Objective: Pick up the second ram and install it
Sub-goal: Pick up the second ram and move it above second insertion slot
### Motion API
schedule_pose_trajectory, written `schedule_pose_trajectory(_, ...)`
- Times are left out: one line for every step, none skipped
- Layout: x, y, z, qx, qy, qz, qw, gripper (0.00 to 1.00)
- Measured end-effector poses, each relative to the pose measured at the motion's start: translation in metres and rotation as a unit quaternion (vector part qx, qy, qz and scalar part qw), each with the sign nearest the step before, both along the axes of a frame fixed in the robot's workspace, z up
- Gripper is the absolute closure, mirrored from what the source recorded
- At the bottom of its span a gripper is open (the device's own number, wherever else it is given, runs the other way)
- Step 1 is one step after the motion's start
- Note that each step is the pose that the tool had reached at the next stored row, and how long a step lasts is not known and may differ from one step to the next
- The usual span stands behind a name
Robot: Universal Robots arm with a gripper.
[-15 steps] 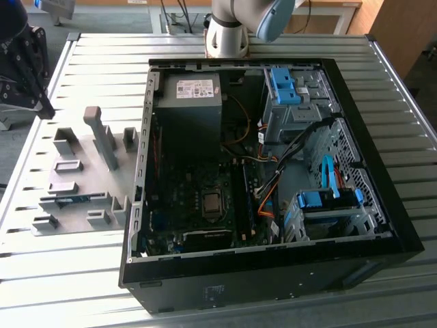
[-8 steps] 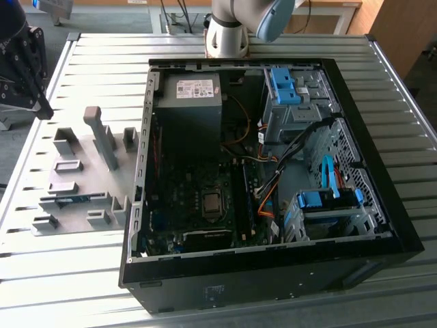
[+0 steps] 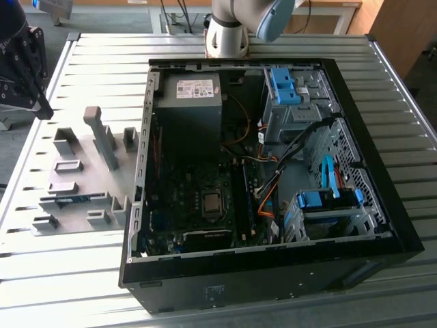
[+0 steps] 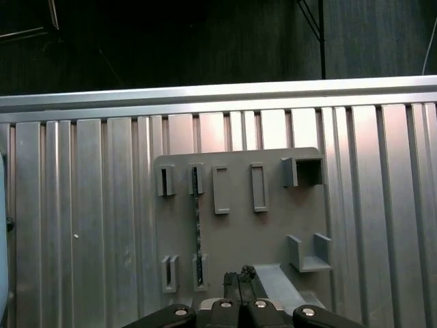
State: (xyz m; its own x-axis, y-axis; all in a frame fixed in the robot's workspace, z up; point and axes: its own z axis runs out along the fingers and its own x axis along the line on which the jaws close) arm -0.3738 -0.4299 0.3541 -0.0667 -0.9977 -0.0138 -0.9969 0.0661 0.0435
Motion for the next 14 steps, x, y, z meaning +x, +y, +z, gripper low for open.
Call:
schedule_pose_trajectory(0.0000, 0.0000, 0.0000, 0.0000, 0.0000, 0.000, 1.0000, 0.90)
schedule_pose_trajectory(0.0000, 0.0000, 0.0000, 0.0000, 0.0000, 0.000, 1.0000, 0.90)
schedule_pose_trajectory(0.0000, 0.0000, 0.0000, 0.0000, 0.0000, 0.000, 1.0000, 0.90)
schedule_pose_trajectory(0.0000, 0.0000, -0.0001, 0.0000, 0.0000, 0.002, 1.0000, 0.90)
schedule_pose_trajectory(0.0000, 0.0000, -0.0002, 0.0000, 0.0000, 0.006, 1.0000, 0.90)
schedule_pose_trajectory(0.0001, 0.0000, -0.0004, 0.0001, -0.0001, 0.014, 0.9999, 0.90)
schedule_pose_trajectory(0.0000, 0.0000, -0.0006, 0.0001, 0.0000, 0.023, 0.9997, 0.90)
schedule_pose_trajectory(0.0000, 0.0000, -0.0008, 0.0000, 0.0000, 0.032, 0.9995, 0.90)
schedule_pose_trajectory(0.0000, 0.0000, -0.0010, 0.0000, 0.0000, 0.041, 0.9992, 0.90)
schedule_pose_trajectory(0.0000, 0.0000, -0.0010, 0.0000, 0.0001, 0.044, 0.9990, 0.90)
schedule_pose_trajectory(0.0000, 0.0000, -0.0010, 0.0000, 0.0001, 0.044, 0.9990, 0.90)
schedule_pose_trajectory(0.0000, 0.0000, -0.0011, 0.0000, 0.0001, 0.044, 0.9990, 0.90)
schedule_pose_trajectory(0.0000, 0.0000, -0.0012, 0.0000, 0.0000, 0.044, 0.9990, 0.90)
schedule_pose_trajectory(0.0000, 0.0000, -0.0012, 0.0000, 0.0000, 0.044, 0.9990, 0.90)
